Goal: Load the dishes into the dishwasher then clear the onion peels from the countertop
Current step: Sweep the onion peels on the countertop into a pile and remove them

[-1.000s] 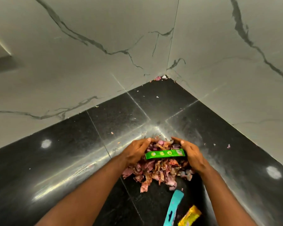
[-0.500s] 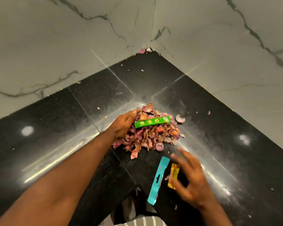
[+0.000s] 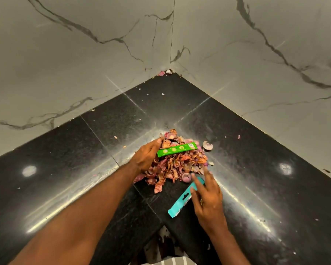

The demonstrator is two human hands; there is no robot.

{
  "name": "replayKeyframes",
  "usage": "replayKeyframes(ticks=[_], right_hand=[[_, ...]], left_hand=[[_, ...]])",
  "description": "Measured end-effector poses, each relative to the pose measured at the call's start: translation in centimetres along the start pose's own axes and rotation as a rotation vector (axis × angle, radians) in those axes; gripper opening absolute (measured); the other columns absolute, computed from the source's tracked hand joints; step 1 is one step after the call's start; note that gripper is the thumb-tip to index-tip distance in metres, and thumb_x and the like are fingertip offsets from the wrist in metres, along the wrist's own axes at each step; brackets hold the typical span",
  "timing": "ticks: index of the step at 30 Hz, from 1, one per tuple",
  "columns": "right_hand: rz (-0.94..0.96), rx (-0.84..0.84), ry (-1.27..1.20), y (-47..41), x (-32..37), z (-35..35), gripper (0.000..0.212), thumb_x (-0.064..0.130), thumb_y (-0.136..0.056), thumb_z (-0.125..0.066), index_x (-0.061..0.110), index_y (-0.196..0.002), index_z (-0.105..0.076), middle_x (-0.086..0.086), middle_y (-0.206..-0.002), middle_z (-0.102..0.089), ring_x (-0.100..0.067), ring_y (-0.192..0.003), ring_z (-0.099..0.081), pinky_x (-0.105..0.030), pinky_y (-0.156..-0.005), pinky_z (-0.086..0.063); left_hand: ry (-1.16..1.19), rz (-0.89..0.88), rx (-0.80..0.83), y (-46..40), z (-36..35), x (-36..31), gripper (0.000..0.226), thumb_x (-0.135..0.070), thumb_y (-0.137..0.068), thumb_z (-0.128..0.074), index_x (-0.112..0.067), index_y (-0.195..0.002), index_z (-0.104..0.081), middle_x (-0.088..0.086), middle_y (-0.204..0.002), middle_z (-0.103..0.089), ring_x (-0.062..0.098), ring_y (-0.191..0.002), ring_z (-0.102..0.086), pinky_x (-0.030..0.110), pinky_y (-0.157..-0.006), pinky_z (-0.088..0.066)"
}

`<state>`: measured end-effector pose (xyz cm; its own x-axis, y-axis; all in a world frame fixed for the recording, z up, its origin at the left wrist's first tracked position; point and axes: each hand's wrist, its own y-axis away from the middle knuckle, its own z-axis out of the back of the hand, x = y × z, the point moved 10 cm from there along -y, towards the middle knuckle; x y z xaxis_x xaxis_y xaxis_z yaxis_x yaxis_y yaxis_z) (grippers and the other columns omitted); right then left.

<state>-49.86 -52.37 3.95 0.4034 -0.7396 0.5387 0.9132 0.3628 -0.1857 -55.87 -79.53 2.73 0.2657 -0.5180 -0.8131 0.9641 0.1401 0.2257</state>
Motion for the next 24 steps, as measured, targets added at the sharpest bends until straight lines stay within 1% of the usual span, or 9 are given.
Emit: replayKeyframes(ticks=[2,4,5,7,10,13,18,21,24], right_hand=[[-0.266,-0.069,-0.083,1.2,-1.4,0.5,0.066,0.047,-0.103,-0.045,0.030,-0.164,-0.026,0.006,-0.175,-0.003,-0.016,-0.161,-0.001,-0.049,-0.126,-0.016],[-0.470,-0.020,0.000,3.2,-2.4,-0.6,0.085,0.069,-0.099,-0.025,0.024,-0.167,-0.003,0.001,-0.174,0.015,-0.016,-0.160,0.014,-0.048,-0.128,-0.004],[-0.525,0.033,0.070,4.0,-2.5,-1.5,0.093,0.077,-0.094,-0.013,0.021,-0.166,0.007,-0.003,-0.172,0.022,-0.018,-0.158,0.020,-0.047,-0.129,0.000],[-0.553,0.076,0.154,4.0,-1.8,-2.9,0.102,0.083,-0.088,0.005,0.014,-0.163,0.015,-0.008,-0.170,0.025,-0.020,-0.157,0.024,-0.045,-0.130,0.004],[-0.618,-0.002,0.135,2.3,-0.6,-3.6,0.098,0.078,-0.091,0.008,0.010,-0.162,0.014,-0.011,-0.172,0.014,-0.022,-0.159,0.017,-0.042,-0.130,0.006],[-0.599,-0.068,0.076,-0.4,0.4,-4.6,0.085,0.066,-0.102,-0.007,0.010,-0.164,0.009,-0.008,-0.173,0.005,-0.018,-0.160,0.011,-0.039,-0.130,0.005],[-0.649,-0.248,-0.111,-3.2,0.6,-4.6,0.077,0.058,-0.105,-0.017,0.014,-0.166,-0.002,-0.005,-0.174,-0.008,-0.016,-0.161,-0.003,-0.037,-0.130,-0.002],[-0.632,-0.356,-0.246,-4.1,1.2,-3.9,0.070,0.054,-0.107,-0.020,0.017,-0.166,-0.016,-0.004,-0.171,-0.023,-0.019,-0.157,-0.022,-0.038,-0.129,-0.015],[-0.615,-0.384,-0.444,-5.1,1.6,-4.4,0.069,0.059,-0.103,-0.023,0.024,-0.163,-0.032,-0.001,-0.165,-0.038,-0.023,-0.149,-0.041,-0.045,-0.120,-0.036]], left_hand=[[0.010,-0.012,-0.018,-0.6,1.0,-0.2,0.076,-0.077,-0.097,-0.015,-0.037,-0.157,-0.041,0.005,-0.161,-0.044,0.023,-0.147,-0.041,0.044,-0.123,-0.030],[-0.006,-0.038,-0.074,-1.5,2.4,-0.9,0.074,-0.072,-0.101,-0.016,-0.031,-0.157,-0.042,0.006,-0.161,-0.043,0.022,-0.148,-0.039,0.041,-0.122,-0.029],[-0.018,-0.049,-0.106,-2.0,3.0,-1.4,0.075,-0.070,-0.102,-0.017,-0.027,-0.158,-0.041,0.006,-0.163,-0.041,0.021,-0.149,-0.037,0.040,-0.123,-0.028],[-0.032,-0.056,-0.155,-3.5,3.5,-1.9,0.076,-0.069,-0.103,-0.017,-0.023,-0.160,-0.037,0.007,-0.166,-0.034,0.019,-0.153,-0.030,0.042,-0.126,-0.024],[-0.066,-0.051,-0.126,-5.8,2.4,-2.6,0.080,-0.075,-0.100,-0.015,-0.025,-0.162,-0.030,0.006,-0.170,-0.025,0.018,-0.157,-0.020,0.049,-0.128,-0.019],[-0.070,-0.095,0.008,-6.0,-1.1,-3.8,0.070,-0.072,-0.103,-0.017,-0.034,-0.161,-0.030,0.003,-0.171,-0.022,0.018,-0.156,-0.021,0.048,-0.129,-0.016],[-0.055,-0.173,0.021,-3.0,-5.2,-4.6,0.058,-0.057,-0.108,-0.021,-0.032,-0.148,-0.054,-0.009,-0.154,-0.050,0.004,-0.140,-0.040,0.039,-0.121,-0.030],[0.035,-0.197,0.048,-1.0,-5.8,-4.8,0.045,-0.045,-0.112,-0.029,-0.036,-0.142,-0.061,-0.019,-0.139,-0.058,-0.007,-0.123,-0.049,0.022,-0.110,-0.036],[0.090,-0.204,0.020,0.1,-6.2,-4.4,0.040,-0.046,-0.110,-0.039,-0.037,-0.142,-0.061,-0.014,-0.137,-0.065,-0.001,-0.123,-0.057,0.027,-0.107,-0.046]])
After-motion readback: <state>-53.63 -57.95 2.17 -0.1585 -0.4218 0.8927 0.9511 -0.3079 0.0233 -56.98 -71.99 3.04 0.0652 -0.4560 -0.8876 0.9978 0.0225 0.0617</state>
